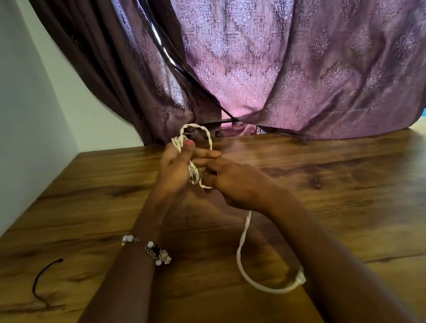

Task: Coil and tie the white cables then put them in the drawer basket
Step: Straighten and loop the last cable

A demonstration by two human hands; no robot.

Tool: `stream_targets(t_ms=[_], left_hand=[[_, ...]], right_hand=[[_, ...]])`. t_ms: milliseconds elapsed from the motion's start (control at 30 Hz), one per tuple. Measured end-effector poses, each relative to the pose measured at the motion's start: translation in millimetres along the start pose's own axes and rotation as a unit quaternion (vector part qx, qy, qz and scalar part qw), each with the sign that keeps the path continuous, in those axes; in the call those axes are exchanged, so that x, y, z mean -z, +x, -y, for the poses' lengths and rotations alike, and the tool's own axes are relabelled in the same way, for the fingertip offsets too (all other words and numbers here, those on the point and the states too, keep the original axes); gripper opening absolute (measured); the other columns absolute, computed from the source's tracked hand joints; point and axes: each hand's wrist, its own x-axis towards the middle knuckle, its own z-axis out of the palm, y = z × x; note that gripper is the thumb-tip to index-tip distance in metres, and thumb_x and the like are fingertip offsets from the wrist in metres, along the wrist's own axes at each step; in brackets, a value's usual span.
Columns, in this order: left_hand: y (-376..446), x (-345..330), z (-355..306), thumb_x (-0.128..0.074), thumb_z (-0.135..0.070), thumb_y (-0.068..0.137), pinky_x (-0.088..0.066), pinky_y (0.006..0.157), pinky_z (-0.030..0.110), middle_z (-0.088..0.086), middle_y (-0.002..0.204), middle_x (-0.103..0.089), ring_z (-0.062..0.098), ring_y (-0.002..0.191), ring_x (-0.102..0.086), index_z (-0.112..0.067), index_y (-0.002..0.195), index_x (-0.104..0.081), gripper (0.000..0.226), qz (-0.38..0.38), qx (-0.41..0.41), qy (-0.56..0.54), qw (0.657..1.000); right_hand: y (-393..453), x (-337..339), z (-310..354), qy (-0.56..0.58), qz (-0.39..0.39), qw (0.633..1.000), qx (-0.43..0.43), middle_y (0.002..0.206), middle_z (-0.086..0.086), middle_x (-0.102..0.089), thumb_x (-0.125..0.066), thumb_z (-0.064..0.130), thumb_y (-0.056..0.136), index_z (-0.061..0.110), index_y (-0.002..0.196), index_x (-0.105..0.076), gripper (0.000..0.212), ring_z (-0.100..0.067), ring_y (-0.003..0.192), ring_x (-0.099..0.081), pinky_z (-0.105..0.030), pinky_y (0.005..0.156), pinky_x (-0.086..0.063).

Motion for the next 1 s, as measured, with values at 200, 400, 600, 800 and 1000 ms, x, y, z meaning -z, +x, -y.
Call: stream_targets(t_ms=[200, 400, 600, 800, 1000], left_hand=[[-1.1, -0.7, 13.5, -0.043, -0.019, 0.1, -0.046, 0.044, 0.019, -0.003, 0.059, -0.062, 0.005, 0.046, -0.056, 0.0, 0.099, -0.049, 0.02, 0.038, 0.011, 0.146, 0.988], [-10.7, -6.6, -2.1, -0.038, -0.019, 0.102, -0.019, 0.036, 0.014, -0.002, 0.035, -0.035, 0.005, 0.025, -0.022, -0.004, 0.088, -0.049, 0.024, 0.052, 0.045, 0.042, 0.997], [-17.1, 1.8, -13.8, -0.037, -0.046, 0.091, -0.015, 0.04, 0.013, -0.005, 0.032, -0.023, 0.003, 0.024, -0.016, -0.008, 0.049, -0.055, 0.059, 0.149, 0.149, -0.031, 0.977], [-20.6, -0.9, -10.6, -0.043, -0.031, 0.094, -0.03, 0.038, 0.012, -0.002, 0.038, -0.026, 0.005, 0.025, -0.021, -0.004, 0.076, -0.048, 0.032, 0.182, 0.159, 0.02, 0.97], [-18.6, -6.0, -3.3, -0.037, -0.017, 0.101, -0.039, 0.042, 0.021, -0.003, 0.043, -0.031, 0.007, 0.03, -0.029, -0.001, 0.094, -0.05, 0.022, 0.187, 0.16, -0.031, 0.969]], right_hand=[[-5.9, 3.9, -21.9, 0.222, -0.138, 0.965, -0.03, 0.078, 0.001, -0.06, -0.08, 0.007, 0.063, 0.008, 0.079, -0.066, 0.021, -0.003, 0.063, -0.047, -0.017, 0.058, -0.037], [-24.7, 11.4, -51.6, 0.34, -0.136, 0.908, -0.203, 0.065, 0.001, -0.063, -0.088, 0.011, 0.06, 0.003, 0.079, -0.067, 0.029, 0.0, 0.048, -0.053, -0.019, 0.051, -0.046], [-38.5, 17.6, -56.7, 0.592, -0.119, 0.742, -0.289, 0.064, -0.015, -0.07, -0.064, -0.019, 0.078, -0.01, 0.094, -0.061, 0.018, -0.017, 0.042, -0.062, -0.026, 0.038, -0.051], [-39.7, 13.3, -60.8, 0.548, -0.199, 0.769, -0.262, 0.073, -0.024, -0.069, -0.075, -0.003, 0.073, 0.001, 0.084, -0.07, 0.013, -0.023, 0.049, -0.046, -0.018, 0.035, -0.029], [-24.5, -4.8, -58.4, 0.473, -0.205, 0.837, -0.183, 0.082, 0.004, -0.072, -0.076, 0.011, 0.079, 0.01, 0.099, -0.073, 0.02, -0.005, 0.066, -0.061, -0.024, 0.06, -0.05]])
